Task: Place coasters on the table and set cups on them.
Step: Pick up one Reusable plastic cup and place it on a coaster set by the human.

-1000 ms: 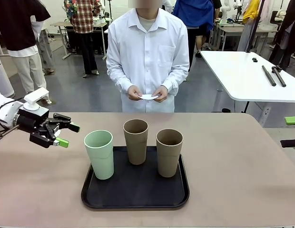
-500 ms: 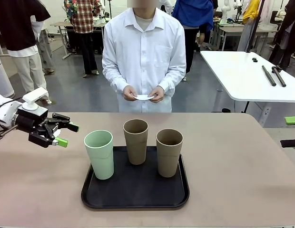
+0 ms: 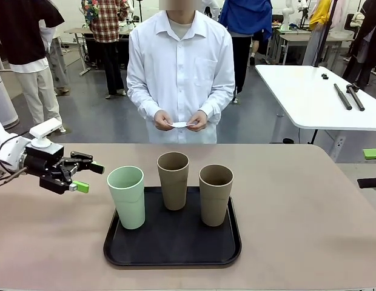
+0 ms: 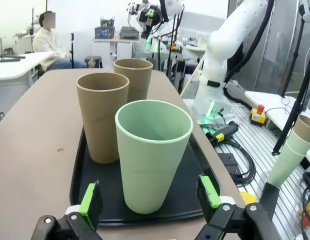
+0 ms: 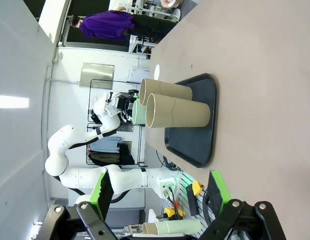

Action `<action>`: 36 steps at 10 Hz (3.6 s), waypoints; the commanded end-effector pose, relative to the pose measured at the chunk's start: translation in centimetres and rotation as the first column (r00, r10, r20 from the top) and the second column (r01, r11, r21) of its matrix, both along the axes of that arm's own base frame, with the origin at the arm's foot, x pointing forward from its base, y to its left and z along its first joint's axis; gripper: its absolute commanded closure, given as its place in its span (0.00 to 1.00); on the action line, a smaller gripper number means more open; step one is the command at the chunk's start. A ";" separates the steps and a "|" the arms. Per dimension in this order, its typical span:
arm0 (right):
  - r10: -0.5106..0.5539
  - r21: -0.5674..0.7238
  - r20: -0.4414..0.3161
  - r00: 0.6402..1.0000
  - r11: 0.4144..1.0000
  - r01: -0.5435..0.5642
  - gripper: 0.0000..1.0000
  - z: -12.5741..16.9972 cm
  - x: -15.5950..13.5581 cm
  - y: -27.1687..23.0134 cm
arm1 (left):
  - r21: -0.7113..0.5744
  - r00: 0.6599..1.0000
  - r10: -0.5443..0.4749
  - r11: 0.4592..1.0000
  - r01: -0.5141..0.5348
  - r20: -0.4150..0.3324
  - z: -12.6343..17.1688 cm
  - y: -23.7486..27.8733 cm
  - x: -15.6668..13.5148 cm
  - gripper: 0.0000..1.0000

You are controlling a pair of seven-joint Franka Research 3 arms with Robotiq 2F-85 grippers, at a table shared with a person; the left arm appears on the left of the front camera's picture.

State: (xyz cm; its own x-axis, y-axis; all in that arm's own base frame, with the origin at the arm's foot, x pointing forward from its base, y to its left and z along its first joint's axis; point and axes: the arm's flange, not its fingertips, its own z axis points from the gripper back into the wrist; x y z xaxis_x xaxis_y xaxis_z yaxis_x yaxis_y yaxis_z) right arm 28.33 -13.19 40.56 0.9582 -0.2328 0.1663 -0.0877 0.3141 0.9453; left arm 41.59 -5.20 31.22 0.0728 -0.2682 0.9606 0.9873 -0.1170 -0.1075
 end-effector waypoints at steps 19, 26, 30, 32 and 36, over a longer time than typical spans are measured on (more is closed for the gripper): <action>-0.001 0.013 0.002 1.000 1.000 0.001 0.00 0.0 0.1 0.0 | -0.144 0.992 -0.129 0.982 0.126 -0.016 -8.8 -6.9 1.7 0.00; -0.001 0.013 0.002 1.000 1.000 0.001 0.00 0.0 0.1 0.0 | -0.108 0.977 -0.210 0.973 0.205 -0.035 -10.1 -8.9 0.8 0.00; -0.001 0.013 0.002 1.000 1.000 0.001 0.00 0.0 0.1 0.0 | -0.102 0.970 -0.241 0.965 0.243 0.032 -10.3 -10.2 0.8 0.00; -0.001 0.013 0.002 1.000 1.000 0.001 0.00 0.0 0.1 0.0 | -0.109 0.970 -0.238 0.964 0.242 0.051 -10.3 -10.2 0.8 0.00; -0.001 0.013 0.002 1.000 1.000 0.001 0.00 0.0 0.1 0.0 | -0.136 0.968 -0.245 0.959 0.250 0.048 -9.6 -9.5 0.8 0.61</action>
State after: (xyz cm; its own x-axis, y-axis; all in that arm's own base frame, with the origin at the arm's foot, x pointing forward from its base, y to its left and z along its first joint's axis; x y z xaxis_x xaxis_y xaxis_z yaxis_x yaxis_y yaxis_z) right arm 28.33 -13.19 40.56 0.9582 -0.2328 0.1663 -0.0877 0.3141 0.9453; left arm 42.53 -15.17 21.49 0.0193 -0.1599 0.9870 0.9337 -0.3501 -0.0750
